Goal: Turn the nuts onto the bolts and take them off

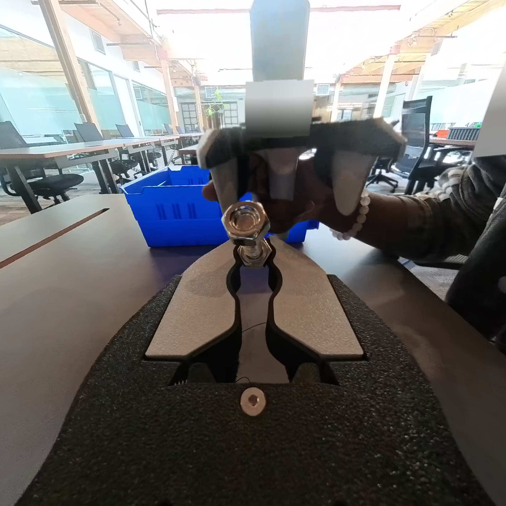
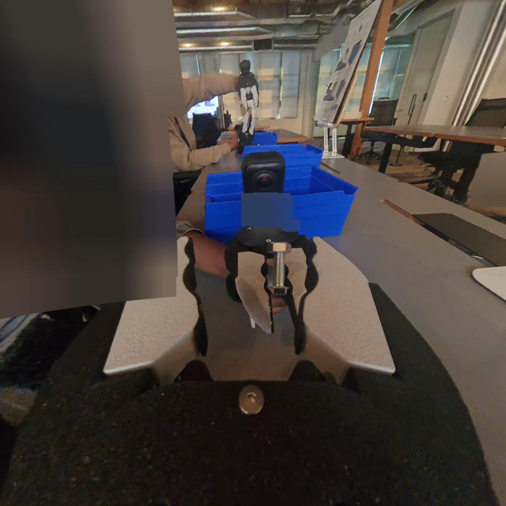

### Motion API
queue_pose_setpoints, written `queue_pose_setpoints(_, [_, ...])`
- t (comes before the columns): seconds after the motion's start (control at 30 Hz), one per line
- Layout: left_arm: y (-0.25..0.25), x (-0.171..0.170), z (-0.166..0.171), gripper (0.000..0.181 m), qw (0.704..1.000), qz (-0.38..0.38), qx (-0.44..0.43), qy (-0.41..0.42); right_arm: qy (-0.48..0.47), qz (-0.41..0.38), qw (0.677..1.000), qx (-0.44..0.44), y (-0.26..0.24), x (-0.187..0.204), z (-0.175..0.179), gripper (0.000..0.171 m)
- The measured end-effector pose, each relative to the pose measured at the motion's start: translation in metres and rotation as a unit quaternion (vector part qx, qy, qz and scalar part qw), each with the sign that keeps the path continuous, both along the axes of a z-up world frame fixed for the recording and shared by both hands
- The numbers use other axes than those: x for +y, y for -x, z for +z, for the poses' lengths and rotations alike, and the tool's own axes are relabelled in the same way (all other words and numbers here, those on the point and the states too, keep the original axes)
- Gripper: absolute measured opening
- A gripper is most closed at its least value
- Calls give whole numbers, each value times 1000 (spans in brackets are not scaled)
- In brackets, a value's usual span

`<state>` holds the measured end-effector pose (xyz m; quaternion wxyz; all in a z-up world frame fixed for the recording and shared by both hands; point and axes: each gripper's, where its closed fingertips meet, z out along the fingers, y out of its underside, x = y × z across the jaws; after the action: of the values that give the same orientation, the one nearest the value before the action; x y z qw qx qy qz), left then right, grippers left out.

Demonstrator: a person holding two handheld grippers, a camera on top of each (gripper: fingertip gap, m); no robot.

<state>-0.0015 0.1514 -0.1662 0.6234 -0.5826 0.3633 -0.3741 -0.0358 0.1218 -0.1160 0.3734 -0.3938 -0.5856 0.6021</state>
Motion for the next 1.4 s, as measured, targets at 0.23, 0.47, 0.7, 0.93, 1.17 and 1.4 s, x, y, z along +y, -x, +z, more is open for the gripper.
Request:
queue_pose_setpoints(0.23, [0,6,-15,15,998,27,58,29,-25,-51,995,-82,12,15,-25,62])
queue_pose_setpoints(0.47, [1,6,-19,15,997,22,69,33,-106,-57,977,-178,17,19,-37,50])
queue_pose_setpoints(0.7, [-1,6,-21,15,996,23,80,33,-148,-97,970,-167,35,17,-39,20])
queue_pose_setpoints(0.93, [6,4,-5,15,1000,13,8,27,-39,-138,988,-60,27,26,-17,19])
queue_pose_setpoints(1.17, [6,-3,-2,15,999,-21,0,25,-42,-121,990,-61,32,17,-16,44])
queue_pose_setpoints(1.4, [13,-12,4,15,978,-199,-46,51,-7,-135,990,-34,14,5,-18,94])
